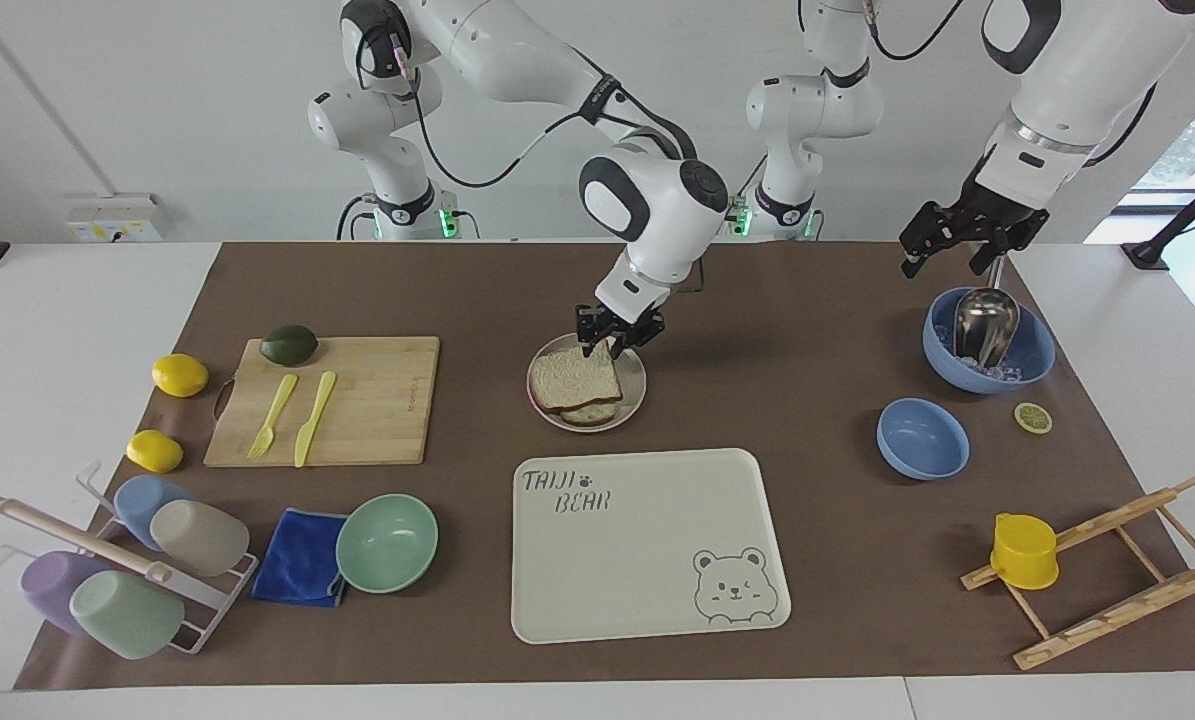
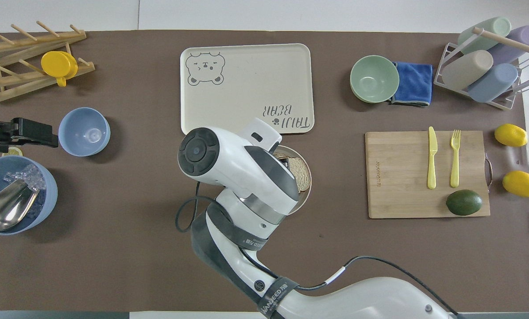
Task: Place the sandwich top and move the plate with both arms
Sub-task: 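Withdraw the right gripper while the left gripper reaches the plate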
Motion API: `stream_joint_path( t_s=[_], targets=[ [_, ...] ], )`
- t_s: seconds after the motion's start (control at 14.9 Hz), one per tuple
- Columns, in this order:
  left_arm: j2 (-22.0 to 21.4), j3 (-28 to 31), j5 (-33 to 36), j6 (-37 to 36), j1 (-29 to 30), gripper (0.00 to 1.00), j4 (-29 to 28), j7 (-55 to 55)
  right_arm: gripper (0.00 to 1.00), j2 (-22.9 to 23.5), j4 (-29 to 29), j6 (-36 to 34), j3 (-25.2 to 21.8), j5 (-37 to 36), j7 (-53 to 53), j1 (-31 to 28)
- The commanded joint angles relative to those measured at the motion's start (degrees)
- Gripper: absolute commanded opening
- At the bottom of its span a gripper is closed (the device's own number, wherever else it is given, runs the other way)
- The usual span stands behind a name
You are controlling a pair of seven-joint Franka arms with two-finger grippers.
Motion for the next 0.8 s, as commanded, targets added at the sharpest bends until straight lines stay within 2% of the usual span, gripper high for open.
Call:
stream_joint_path(
  t_s=[0.0,0.2,0.4,0.54,0.74],
  targets=[
    [-3.07,-0.32,-2.41,3.32,0.93,1.00,-5.60,-0.53,1.00,-5.96,0.55,-1.36,0.64,9.59,-6.31,-10.10],
    [-6.06,-0.32,-6.54,9.64,0.75,1.00,-13.15,-0.44,1.00,-10.88,0.19,-7.50,0.47,10.50,-15.20,-17.32],
    [-6.42,-0.76,-11.99,14.83,-0.65,1.00,-18.00,-0.53,1.00,-14.93,-0.07,-13.57,0.64,10.68,-18.89,-24.88],
    [-5.80,-0.76,-14.90,19.65,-4.59,1.00,-21.51,-1.66,1.00,-17.82,-0.51,-17.61,0.47,10.68,-24.25,-27.96],
    [-5.37,-0.76,-16.14,31.15,-13.10,1.00,-28.01,-9.73,1.00,-21.87,-3.66,-18.86,0.47,10.68,-28.21,-32.01]
  ],
)
